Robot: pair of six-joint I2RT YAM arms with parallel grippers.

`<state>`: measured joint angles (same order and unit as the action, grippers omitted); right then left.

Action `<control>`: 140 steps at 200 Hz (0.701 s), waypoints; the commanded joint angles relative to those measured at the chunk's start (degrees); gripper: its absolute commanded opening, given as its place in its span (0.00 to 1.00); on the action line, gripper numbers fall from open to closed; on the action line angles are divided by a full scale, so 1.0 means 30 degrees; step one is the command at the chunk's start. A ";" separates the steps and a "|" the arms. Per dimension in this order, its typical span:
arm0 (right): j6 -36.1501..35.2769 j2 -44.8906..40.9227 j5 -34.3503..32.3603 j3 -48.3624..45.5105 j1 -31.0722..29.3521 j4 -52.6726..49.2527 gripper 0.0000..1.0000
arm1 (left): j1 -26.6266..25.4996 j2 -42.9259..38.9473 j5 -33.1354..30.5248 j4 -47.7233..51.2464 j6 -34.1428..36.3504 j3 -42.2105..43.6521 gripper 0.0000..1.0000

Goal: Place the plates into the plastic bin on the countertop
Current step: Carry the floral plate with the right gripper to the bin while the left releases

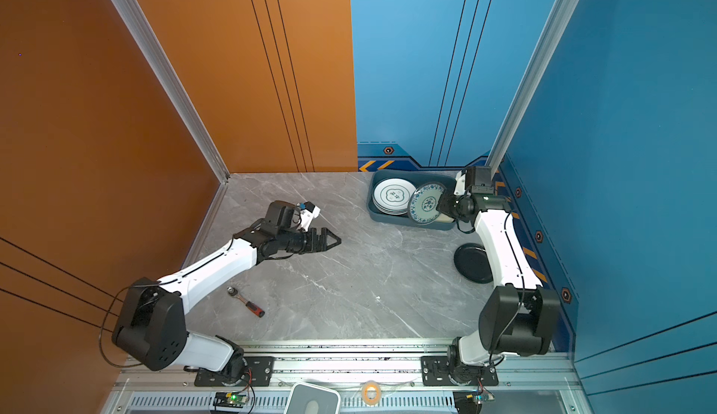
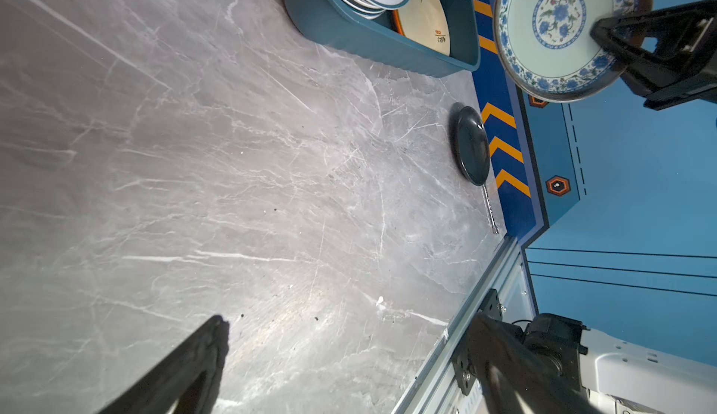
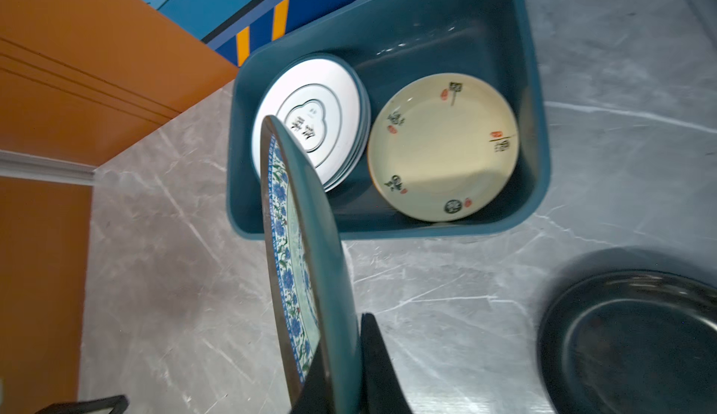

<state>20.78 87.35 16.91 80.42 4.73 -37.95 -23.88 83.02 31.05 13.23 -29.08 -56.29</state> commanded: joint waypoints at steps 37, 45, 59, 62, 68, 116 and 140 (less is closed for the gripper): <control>-0.0278 0.2822 -0.2756 0.2886 0.0440 -0.1323 0.00 | 0.0429 -0.0516 -0.0084 -0.0106 0.0323 0.0744 0.98; -0.0231 0.3286 -0.2764 0.3215 0.0499 -0.1338 0.00 | 0.0452 -0.0520 -0.0022 -0.0112 0.0319 0.0766 0.98; -0.0161 0.4062 -0.2764 0.3743 0.0632 -0.1345 0.00 | 0.0460 -0.0578 0.0049 -0.0149 0.0333 0.0821 0.98; -0.0136 0.4199 -0.2742 0.3829 0.0662 -0.1348 0.00 | 0.0460 -0.0608 0.0051 -0.0169 0.0320 0.0807 0.98; -0.0093 0.4519 -0.2770 0.3987 0.0706 -0.1336 0.00 | 0.0460 -0.0634 0.0087 -0.0163 0.0311 0.0836 0.98; 0.0332 0.6384 -0.2730 0.4748 0.1081 -0.0972 0.00 | 0.0473 -0.0635 0.0141 -0.0325 0.0260 0.1017 0.98; 0.0665 0.7291 -0.2158 0.4851 0.1292 -0.0535 0.00 | 0.0490 -0.0546 0.0139 -0.0409 0.0233 0.1080 0.98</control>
<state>21.15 107.07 10.20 92.99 7.81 -40.71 -22.87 82.37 30.89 13.02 -29.10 -54.08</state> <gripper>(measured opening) 0.110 0.979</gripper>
